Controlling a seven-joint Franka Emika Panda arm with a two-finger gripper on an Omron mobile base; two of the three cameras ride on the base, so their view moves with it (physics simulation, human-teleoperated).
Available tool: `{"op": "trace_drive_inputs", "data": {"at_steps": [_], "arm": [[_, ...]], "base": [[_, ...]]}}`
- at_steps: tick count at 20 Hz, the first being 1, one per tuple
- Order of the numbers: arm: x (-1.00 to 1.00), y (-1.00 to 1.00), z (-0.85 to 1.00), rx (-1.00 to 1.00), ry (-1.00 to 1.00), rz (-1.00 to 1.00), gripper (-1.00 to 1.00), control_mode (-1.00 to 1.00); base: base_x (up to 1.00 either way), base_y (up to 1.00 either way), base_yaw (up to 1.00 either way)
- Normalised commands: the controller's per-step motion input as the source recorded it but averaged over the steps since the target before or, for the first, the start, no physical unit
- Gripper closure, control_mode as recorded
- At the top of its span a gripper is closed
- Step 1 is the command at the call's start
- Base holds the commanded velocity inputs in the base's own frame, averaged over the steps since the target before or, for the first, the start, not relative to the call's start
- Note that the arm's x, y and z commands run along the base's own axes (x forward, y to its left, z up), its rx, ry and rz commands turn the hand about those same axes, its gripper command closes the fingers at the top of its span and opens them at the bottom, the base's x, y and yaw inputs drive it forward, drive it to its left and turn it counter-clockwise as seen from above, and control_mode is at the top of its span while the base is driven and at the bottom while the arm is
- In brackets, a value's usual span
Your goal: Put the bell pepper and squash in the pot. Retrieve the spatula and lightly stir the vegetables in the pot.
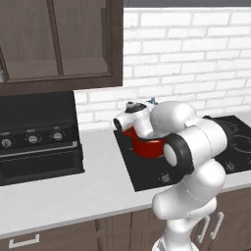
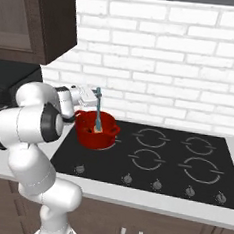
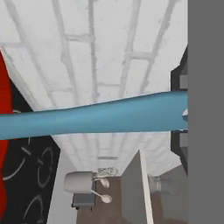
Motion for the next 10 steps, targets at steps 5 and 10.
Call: {"op": "trace_drive_inputs", "data": {"at_steps": [5,10], "arm": [[0.0,-0.04,-0.1,-0.05,-0.09,0.0,1.0,-1.0],[-0.01,0.2,0.03,0.0,-0.07,0.0,1.0,-1.0]], "base": [[0.0,0.0,0.0],[0.0,0.0,0.0]]}}
